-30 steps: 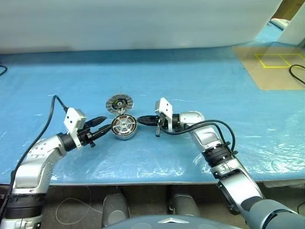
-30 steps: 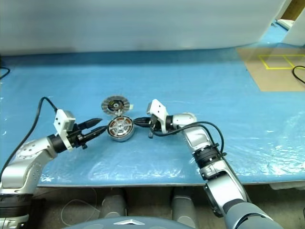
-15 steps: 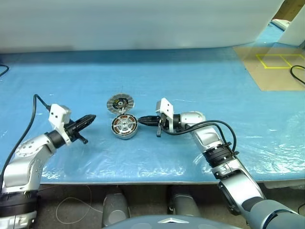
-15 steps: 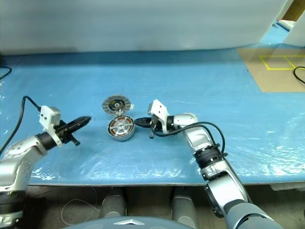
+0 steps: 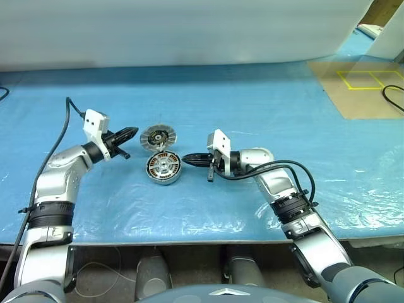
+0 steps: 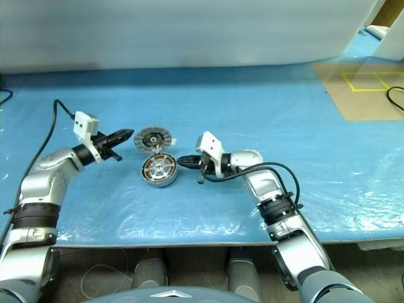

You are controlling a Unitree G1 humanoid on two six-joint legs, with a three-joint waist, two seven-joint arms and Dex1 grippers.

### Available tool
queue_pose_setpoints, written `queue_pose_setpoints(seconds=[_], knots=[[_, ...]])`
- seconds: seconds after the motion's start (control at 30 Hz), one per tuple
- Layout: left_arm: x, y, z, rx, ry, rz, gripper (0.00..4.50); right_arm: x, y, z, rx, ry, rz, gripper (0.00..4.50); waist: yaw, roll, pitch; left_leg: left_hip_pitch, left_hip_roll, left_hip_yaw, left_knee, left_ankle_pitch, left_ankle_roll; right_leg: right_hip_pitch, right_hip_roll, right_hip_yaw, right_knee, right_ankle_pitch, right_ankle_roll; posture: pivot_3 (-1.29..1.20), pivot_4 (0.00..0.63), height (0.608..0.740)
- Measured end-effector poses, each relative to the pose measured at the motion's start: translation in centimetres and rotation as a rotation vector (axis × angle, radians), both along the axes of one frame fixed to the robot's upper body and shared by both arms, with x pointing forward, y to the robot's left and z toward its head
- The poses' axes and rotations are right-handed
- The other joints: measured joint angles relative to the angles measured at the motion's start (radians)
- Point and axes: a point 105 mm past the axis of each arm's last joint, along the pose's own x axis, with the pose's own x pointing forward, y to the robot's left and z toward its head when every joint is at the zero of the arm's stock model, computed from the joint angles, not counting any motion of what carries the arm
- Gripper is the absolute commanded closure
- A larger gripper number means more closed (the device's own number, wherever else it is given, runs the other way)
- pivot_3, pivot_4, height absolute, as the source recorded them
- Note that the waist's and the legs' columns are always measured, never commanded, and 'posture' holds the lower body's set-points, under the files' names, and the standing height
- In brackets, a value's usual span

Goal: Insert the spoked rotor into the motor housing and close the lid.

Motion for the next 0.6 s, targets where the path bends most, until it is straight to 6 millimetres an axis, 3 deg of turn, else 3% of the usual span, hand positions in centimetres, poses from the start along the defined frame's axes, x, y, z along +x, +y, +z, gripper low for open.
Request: queue_pose_setpoints(seconds=[0.23,0.47,0.6], knots=[[1.8,-1.1,-0.2,-0.048,0.026,-0.084,4.47,-0.1,0.0,-0.2,0.001,0.012,-0.009,4.50,0.008,0.000,0.000,-0.001,-0.001,0.000,0.000,0.000,0.000,0.000,-0.001,0.000,0.000,0.000,0.000,0.00,0.150,0.740],[3.1,-3.9,1.4,-0.101,0.014,-0.241,4.47,-0.2,0.0,-0.1,0.004,0.007,-0.008,4.50,0.015,0.000,0.000,-0.001,-0.001,0.000,0.000,0.000,0.000,0.000,0.000,0.001,0.000,0.000,0.000,0.00,0.150,0.740],[2.7,-5.0,0.2,-0.076,0.077,-0.336,4.47,-0.3,0.1,0.3,0.007,-0.006,-0.006,4.50,0.019,0.000,0.000,-0.001,-0.001,0.000,0.000,0.000,0.000,0.000,0.000,0.000,0.000,0.000,0.000,0.00,0.150,0.740]])
